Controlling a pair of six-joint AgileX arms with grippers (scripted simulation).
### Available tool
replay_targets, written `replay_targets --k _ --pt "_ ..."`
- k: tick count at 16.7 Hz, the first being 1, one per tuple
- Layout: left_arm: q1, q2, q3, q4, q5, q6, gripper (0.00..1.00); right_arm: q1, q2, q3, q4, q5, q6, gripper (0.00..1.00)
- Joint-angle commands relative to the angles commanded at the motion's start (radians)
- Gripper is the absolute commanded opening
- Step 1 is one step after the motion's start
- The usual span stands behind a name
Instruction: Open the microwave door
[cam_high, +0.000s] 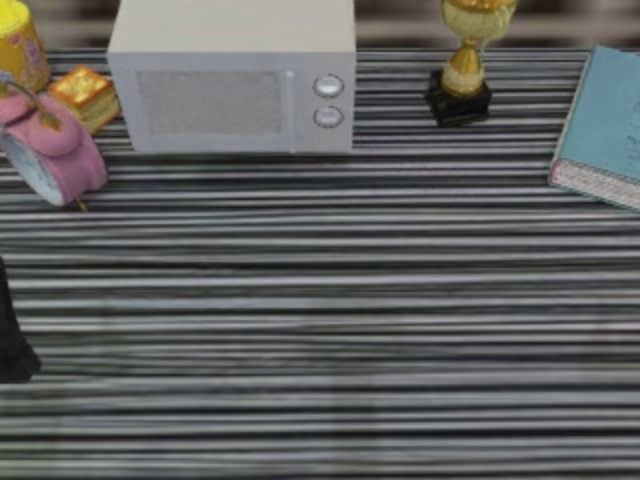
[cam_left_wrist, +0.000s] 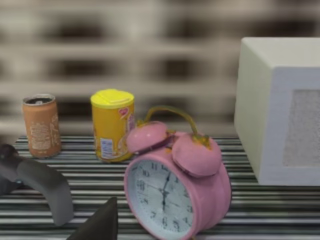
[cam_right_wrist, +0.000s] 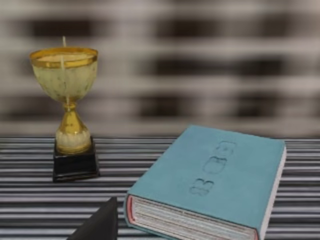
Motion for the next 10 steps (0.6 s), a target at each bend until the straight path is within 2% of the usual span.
replay_targets --k 5,10 --pt "-0.021 0.061 0.058 -0.045 -0.010 -0.015 1.00 0.000 0.000 0.000 0.000 0.000 0.000 1.00" --pt "-0.111 0.373 0.357 -0.234 -0.057 -0.091 1.00 0.000 0.000 0.000 0.000 0.000 0.000 1.00"
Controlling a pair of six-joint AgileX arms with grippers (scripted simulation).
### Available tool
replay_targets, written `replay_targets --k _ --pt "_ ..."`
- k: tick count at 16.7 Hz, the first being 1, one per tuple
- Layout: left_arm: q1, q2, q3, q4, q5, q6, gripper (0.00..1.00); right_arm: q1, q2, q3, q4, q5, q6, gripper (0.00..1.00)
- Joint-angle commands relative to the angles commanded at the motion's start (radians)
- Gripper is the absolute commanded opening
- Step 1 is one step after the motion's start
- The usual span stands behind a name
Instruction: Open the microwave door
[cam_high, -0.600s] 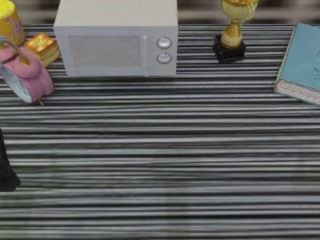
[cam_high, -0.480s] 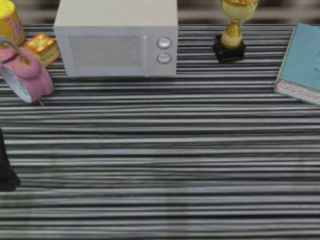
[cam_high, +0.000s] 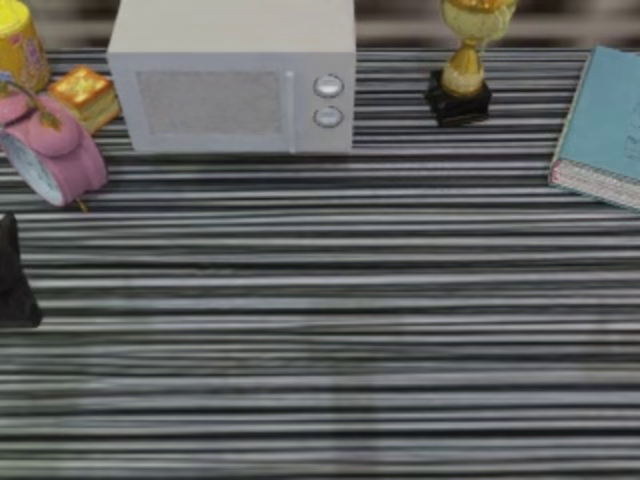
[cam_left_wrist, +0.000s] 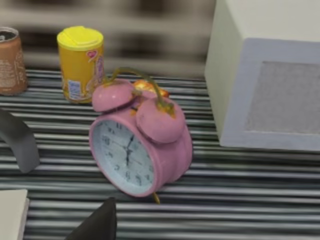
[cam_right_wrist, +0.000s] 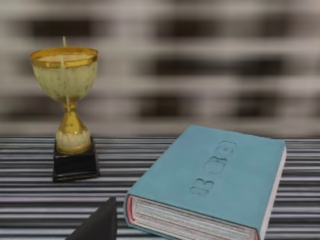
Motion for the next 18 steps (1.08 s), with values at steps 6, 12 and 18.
replay_targets --k 6,12,18 --pt "-0.156 0.615 0.623 -0.298 -0.076 -0.146 1.00 0.000 0.000 0.000 0.000 0.000 0.000 1.00" --pt "-0.313 1.211 1.268 -0.583 -0.150 -0.295 1.00 0.000 0.000 0.000 0.000 0.000 0.000 1.00" --pt "-0.429 1.643 1.688 -0.815 -0.207 -0.399 1.00 0.000 0.000 0.000 0.000 0.000 0.000 1.00"
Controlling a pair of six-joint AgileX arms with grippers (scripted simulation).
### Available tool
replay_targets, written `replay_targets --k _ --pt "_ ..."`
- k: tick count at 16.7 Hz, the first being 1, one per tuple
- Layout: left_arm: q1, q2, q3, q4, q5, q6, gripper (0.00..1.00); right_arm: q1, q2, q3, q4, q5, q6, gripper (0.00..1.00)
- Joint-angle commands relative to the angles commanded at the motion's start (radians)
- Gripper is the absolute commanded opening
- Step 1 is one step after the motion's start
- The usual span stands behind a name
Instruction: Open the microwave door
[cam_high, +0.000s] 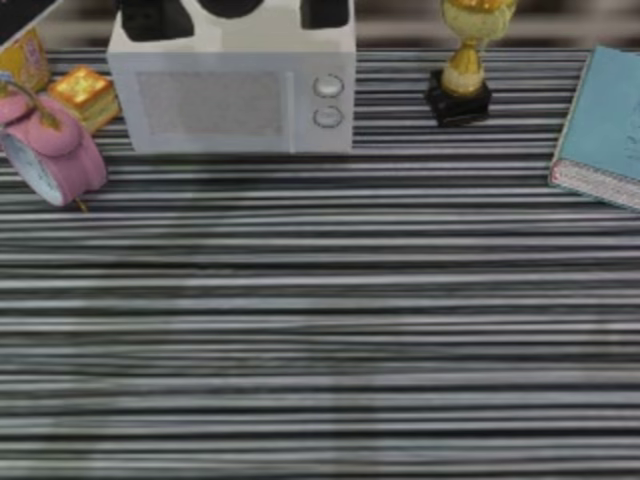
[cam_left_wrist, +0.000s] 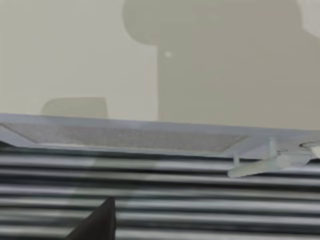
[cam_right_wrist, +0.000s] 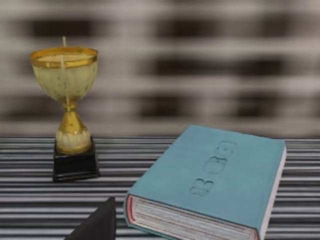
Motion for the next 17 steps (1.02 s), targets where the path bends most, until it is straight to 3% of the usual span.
replay_targets --k 4,10,17 --pt "-0.036 0.139 0.128 -0.080 -0.018 -0.030 1.00 0.000 0.000 0.000 0.000 0.000 0.000 1.00" --pt "-0.033 0.149 0.132 -0.080 -0.017 -0.030 1.00 0.000 0.000 0.000 0.000 0.000 0.000 1.00" --pt "0.007 0.261 0.063 0.115 0.002 0.011 1.00 0.000 0.000 0.000 0.000 0.000 0.000 1.00"
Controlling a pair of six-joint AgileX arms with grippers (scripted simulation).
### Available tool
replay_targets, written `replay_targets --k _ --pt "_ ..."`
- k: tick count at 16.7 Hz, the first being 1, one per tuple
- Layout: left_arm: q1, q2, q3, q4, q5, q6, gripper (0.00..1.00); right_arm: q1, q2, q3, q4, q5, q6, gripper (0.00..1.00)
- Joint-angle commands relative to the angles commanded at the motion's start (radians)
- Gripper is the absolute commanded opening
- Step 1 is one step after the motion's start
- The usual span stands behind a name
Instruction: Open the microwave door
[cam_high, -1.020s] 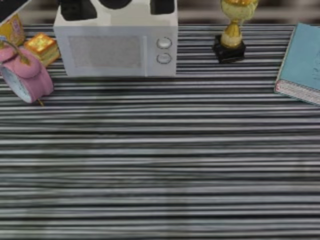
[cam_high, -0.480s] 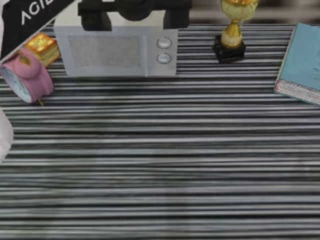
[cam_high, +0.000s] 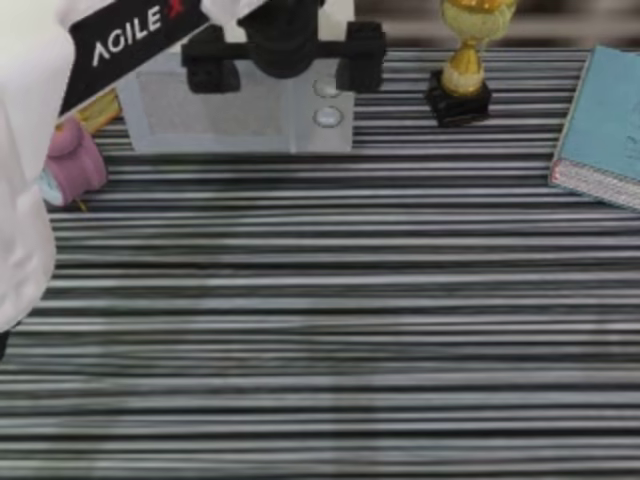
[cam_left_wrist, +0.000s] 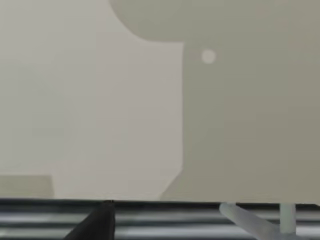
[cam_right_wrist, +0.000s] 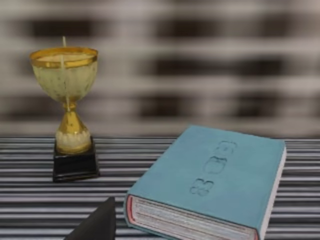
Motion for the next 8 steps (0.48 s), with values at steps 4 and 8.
replay_targets --k 4,8 --pt "0.003 0.009 -0.004 0.011 0.001 0.003 1.00 0.000 0.000 0.000 0.000 0.000 0.000 1.00" --pt "0.003 0.009 -0.004 0.011 0.001 0.003 0.70 0.000 0.000 0.000 0.000 0.000 0.000 1.00"
